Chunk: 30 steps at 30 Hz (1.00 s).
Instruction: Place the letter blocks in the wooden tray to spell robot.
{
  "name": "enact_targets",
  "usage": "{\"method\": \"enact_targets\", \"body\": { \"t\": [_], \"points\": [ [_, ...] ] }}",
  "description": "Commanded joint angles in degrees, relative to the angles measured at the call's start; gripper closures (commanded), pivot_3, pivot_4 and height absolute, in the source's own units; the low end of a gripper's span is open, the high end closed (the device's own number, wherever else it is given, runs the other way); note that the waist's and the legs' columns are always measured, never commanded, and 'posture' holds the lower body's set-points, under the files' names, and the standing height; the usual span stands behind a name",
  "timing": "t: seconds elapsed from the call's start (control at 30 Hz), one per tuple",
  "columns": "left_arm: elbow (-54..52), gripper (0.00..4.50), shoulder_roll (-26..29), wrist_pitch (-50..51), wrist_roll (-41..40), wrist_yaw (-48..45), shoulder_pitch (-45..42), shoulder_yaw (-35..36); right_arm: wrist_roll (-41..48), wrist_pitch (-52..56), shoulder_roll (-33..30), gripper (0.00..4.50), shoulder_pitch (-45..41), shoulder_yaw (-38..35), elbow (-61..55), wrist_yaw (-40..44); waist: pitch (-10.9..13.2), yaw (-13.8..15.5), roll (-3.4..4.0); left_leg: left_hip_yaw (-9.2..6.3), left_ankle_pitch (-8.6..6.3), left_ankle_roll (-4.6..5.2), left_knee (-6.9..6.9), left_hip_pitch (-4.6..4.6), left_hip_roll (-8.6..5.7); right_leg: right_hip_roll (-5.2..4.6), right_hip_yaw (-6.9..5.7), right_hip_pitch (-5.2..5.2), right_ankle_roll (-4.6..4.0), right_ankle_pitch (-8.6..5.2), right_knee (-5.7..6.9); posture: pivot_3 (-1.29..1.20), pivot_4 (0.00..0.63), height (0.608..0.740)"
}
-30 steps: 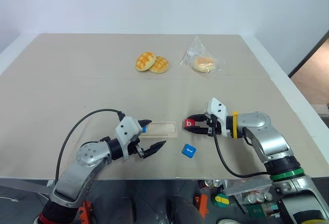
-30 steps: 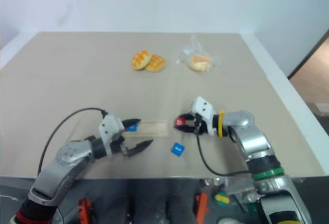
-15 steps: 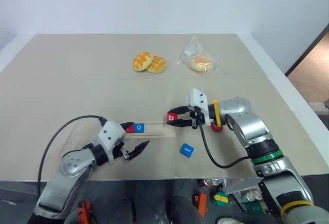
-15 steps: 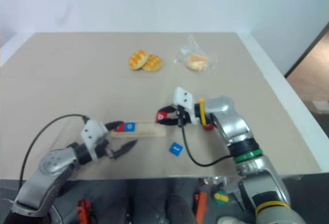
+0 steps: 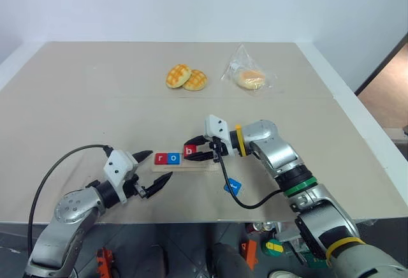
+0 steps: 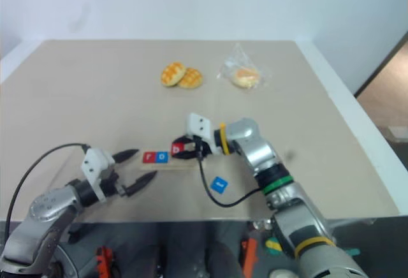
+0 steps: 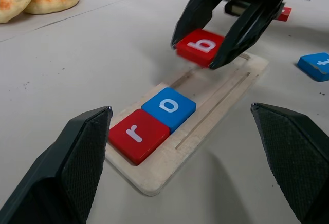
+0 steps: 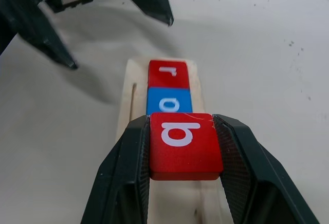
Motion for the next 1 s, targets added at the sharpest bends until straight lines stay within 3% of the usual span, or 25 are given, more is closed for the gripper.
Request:
{"method": "enact_targets", "body": {
  "t": [0.03, 0.8, 0.83, 1.0],
  "points": [
    [-2.8, 0.00, -0.4, -0.5, -0.6, 0.3, 0.1, 0.1, -1.2, -2.8, 2.2, 2.95, -2.6, 0.3, 3.4, 0.2, 0.0, 0.0, 0.00, -0.01, 0.00, 0.00, -0.01, 0.00, 0.00, 0.00, 0.00, 0.00, 0.00, 0.00, 0.00, 0.00, 0.150, 0.740],
    [-4.9, 0.00, -1.3, 0.4, -0.2, 1.9, 0.0, -1.2, -3.7, -4.9, 5.0, 2.95, -2.0, 0.4, 9.6, -0.8, 0.0, 0.0, 0.01, -0.02, 0.00, 0.00, -0.01, 0.00, 0.02, 0.02, 0.00, -0.01, -0.03, 0.00, 0.00, 0.00, 0.150, 0.740],
    [-4.8, 0.00, -1.2, 0.3, -0.1, 1.9, -0.1, -1.2, -3.6, -4.7, 5.0, 2.45, -2.0, 0.4, 9.6, -0.7, 0.0, 0.0, 0.01, -0.02, 0.00, 0.00, -0.01, 0.00, 0.02, 0.02, 0.00, -0.01, -0.03, 0.00, 0.00, 0.00, 0.150, 0.740],
    [-4.7, 0.00, -1.1, 0.3, 0.1, 2.0, -0.2, -1.5, -3.4, -4.5, 5.2, 2.45, -2.1, -0.1, 9.6, -0.9, 0.0, 0.0, 0.01, -0.01, 0.00, 0.00, -0.01, 0.00, 0.02, 0.03, 0.00, 0.00, -0.03, 0.00, 0.00, 0.00, 0.150, 0.740]
  ]
}}
